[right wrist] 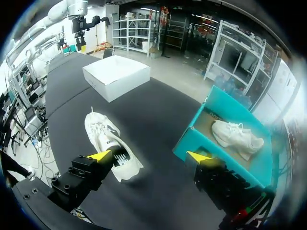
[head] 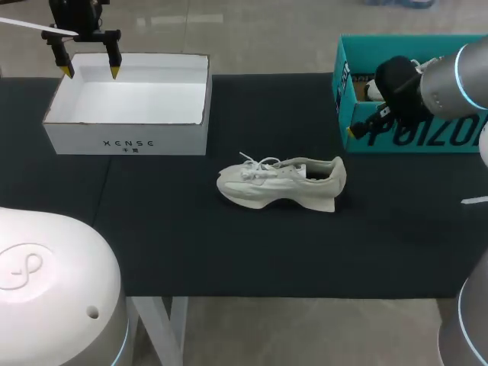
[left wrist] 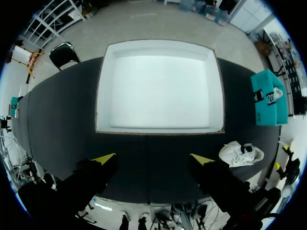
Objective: Take the shoe out of the shoebox, open the shoe tongue, remove and reinsert the insole, then place the shoe into the shoebox
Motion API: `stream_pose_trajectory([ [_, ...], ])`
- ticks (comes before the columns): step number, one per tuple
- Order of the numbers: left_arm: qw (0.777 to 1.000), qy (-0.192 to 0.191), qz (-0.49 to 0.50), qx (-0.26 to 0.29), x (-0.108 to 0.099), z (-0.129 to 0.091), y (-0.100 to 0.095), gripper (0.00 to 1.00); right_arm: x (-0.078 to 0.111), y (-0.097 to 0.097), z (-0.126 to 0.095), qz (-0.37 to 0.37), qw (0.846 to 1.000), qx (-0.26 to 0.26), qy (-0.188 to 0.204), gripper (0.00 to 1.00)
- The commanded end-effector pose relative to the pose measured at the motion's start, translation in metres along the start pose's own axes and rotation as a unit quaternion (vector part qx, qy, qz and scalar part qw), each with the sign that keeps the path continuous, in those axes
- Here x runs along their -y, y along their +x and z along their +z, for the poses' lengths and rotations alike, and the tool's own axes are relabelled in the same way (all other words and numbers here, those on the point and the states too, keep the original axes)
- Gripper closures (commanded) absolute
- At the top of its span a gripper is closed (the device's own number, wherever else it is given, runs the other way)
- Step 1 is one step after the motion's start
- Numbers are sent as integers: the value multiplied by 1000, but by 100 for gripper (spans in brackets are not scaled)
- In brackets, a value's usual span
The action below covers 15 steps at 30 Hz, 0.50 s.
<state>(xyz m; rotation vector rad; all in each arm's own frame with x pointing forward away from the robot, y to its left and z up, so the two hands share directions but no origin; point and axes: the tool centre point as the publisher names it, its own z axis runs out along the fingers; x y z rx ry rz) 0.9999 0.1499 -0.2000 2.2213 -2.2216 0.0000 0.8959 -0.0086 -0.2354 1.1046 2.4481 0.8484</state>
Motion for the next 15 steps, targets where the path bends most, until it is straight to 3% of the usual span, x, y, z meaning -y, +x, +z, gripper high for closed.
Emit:
stream_pose_trajectory([
  [1,1000,0,0,0,0,0,0,0,0,-2,2,-1,1000,-28,-1,0],
  [15,1000,0,0,0,0,0,0,0,-2,-3,2,-11,999,-34,-1,0],
])
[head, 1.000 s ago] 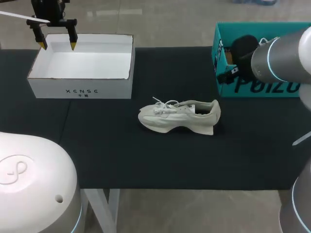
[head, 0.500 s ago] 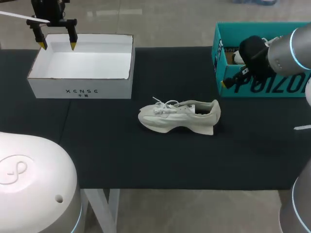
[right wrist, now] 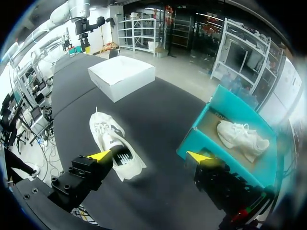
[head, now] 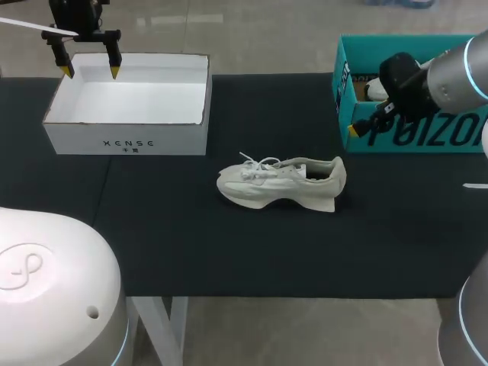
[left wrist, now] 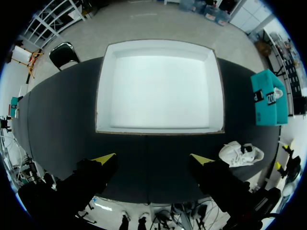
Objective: Take the shoe out of the shoebox, open the shoe tongue, remove and reinsert the insole, then place the shoe into the shoebox
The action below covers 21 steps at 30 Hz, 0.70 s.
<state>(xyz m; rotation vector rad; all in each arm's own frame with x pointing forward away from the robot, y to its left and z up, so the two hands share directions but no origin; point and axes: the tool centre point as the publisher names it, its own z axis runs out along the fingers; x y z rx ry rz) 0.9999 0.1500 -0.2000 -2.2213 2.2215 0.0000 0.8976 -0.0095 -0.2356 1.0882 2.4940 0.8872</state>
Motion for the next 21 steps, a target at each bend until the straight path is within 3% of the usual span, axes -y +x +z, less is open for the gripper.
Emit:
stream_pose_trajectory([
  [1,1000,0,0,0,0,0,0,0,-2,-2,-1,-10,1000,-8,6,0],
  [12,1000,0,0,0,0,0,0,0,-24,-15,-19,-88,990,-63,95,0],
  [16,1000,0,0,0,0,0,0,0,-22,-16,-22,-140,985,-53,86,0],
  [21,1000,0,0,0,0,0,0,0,-6,-16,-19,-175,980,-80,41,0],
])
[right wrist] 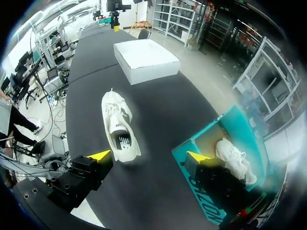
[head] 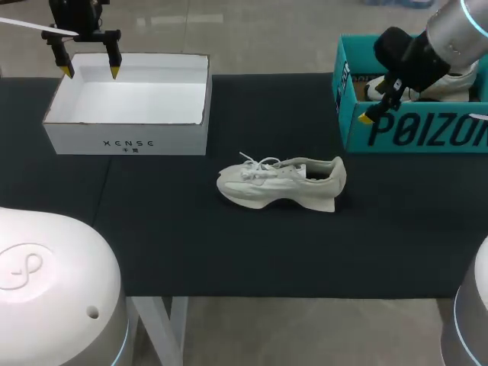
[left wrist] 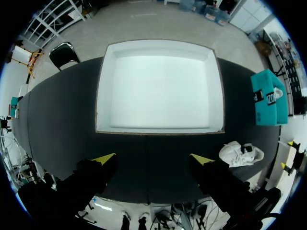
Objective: Take the shoe out of the shoebox, open the shoe tongue, remove and reinsert the insole, then place the shoe into the shoebox
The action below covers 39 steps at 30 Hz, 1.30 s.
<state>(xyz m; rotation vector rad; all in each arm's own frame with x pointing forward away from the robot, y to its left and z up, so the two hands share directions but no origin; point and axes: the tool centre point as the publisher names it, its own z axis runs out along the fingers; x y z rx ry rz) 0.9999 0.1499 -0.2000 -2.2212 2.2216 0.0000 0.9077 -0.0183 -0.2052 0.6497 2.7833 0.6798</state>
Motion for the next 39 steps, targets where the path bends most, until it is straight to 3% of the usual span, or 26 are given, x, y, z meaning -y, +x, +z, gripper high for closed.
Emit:
stream_pose_trajectory([
  [1,1000,0,0,0,0,0,0,0,17,3,6,-18,999,-8,-48,0],
  [9,1000,0,0,0,0,0,0,0,50,21,30,-23,997,-25,-62,0],
  [12,1000,0,0,0,0,0,0,0,56,26,42,-31,997,-38,-56,0],
  [19,1000,0,0,0,0,0,0,0,67,38,72,-79,991,-63,-90,0],
  [23,1000,0,0,0,0,0,0,0,79,42,86,-78,992,-56,-86,0],
  [35,1000,0,0,0,0,0,0,0,85,47,128,-110,983,-60,-133,0],
  [39,1000,0,0,0,0,0,0,0,87,46,133,-112,977,-74,-167,0],
])
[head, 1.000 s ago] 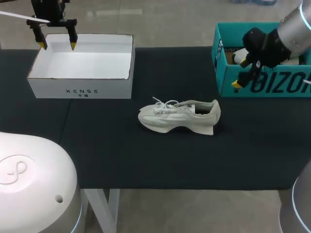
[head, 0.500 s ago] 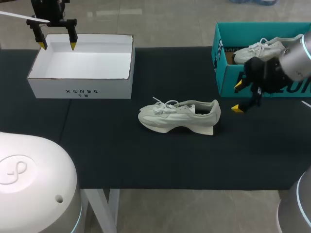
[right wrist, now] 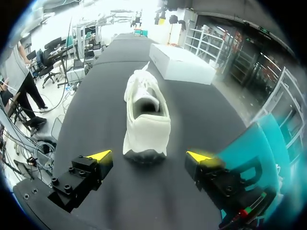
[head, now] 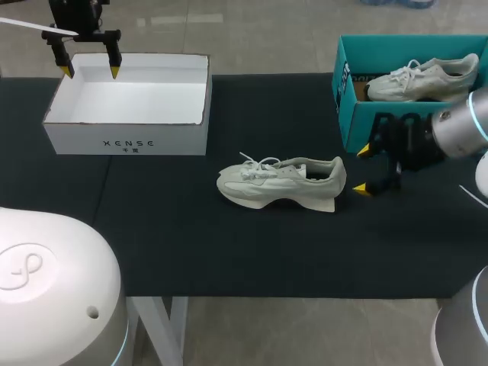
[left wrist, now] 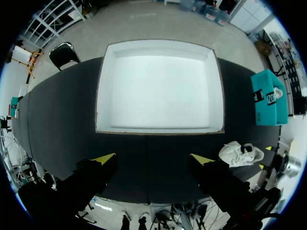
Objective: Take the shoe out of the shoebox, open the shoe tongue, remove and reinsert the insole, then place the shoe into the shoebox
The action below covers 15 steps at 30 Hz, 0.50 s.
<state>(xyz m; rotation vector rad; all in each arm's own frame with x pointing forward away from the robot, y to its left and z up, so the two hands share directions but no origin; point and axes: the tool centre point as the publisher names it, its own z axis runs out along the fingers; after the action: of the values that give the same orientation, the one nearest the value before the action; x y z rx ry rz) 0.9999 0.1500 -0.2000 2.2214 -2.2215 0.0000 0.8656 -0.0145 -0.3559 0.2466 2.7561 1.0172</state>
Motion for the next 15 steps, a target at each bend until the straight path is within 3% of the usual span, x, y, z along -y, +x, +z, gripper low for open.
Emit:
stream_pose_trajectory([
  [1,1000,0,0,0,0,0,0,0,8,-7,11,0,999,-8,-47,0],
  [15,1000,0,0,0,0,0,0,0,15,-4,36,11,997,-25,-75,0],
])
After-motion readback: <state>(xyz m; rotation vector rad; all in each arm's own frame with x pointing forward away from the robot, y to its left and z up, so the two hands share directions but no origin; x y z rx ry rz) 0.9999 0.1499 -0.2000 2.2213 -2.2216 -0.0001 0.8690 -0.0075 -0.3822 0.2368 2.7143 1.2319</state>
